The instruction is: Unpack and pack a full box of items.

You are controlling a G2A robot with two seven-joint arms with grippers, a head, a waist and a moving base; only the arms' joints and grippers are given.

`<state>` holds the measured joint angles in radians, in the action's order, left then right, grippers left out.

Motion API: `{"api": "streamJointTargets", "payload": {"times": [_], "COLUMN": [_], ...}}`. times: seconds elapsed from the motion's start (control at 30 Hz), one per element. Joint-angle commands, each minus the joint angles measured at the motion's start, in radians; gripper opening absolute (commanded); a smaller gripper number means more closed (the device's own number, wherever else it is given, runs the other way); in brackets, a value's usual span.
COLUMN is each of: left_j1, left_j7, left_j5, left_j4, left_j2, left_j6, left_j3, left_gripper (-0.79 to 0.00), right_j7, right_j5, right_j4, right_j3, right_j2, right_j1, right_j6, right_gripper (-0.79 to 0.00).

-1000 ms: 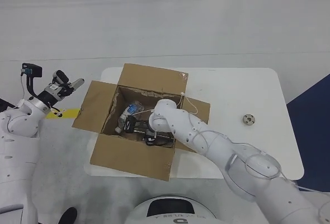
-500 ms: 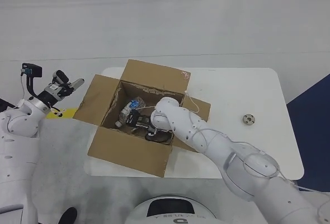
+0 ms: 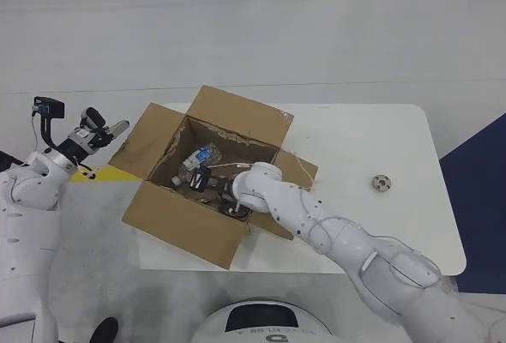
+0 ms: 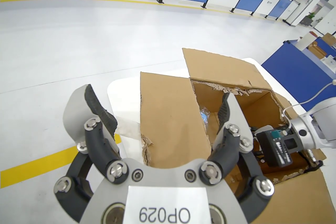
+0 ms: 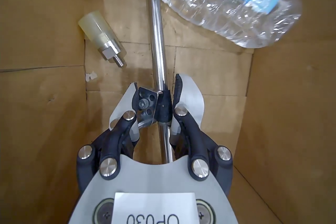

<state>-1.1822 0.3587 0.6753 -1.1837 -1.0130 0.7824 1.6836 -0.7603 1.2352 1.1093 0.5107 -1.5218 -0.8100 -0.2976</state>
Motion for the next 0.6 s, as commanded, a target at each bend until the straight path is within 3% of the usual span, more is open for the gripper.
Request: {"api": "streamJointTargets", "payload": {"times": [0.0, 0.3, 0.57], "left_j1": [0.000, 0.000, 0.000], "left_j7": [0.000, 0.000, 0.000], "left_j5": [0.000, 0.000, 0.000], "left_j4": [0.000, 0.000, 0.000], "left_j2": [0.000, 0.000, 0.000], "left_j6": [0.000, 0.000, 0.000], "left_j3": [0.000, 0.000, 0.000], "left_gripper": [0.000, 0.000, 0.000], "right_j7": [0.012, -0.028, -0.110], "right_j5": [0.047, 0.187, 0.137], "right_j4": [0.080, 0.340, 0.367], "right_j3": [0.036, 0.148, 0.177], "right_j2": [0.029, 0.109, 0.112], "right_j1": [-0.048, -0.213, -0.215], "right_j6": [0.010, -0.004, -0.052], "right_gripper": [-0.785, -0.785, -0.785]}}
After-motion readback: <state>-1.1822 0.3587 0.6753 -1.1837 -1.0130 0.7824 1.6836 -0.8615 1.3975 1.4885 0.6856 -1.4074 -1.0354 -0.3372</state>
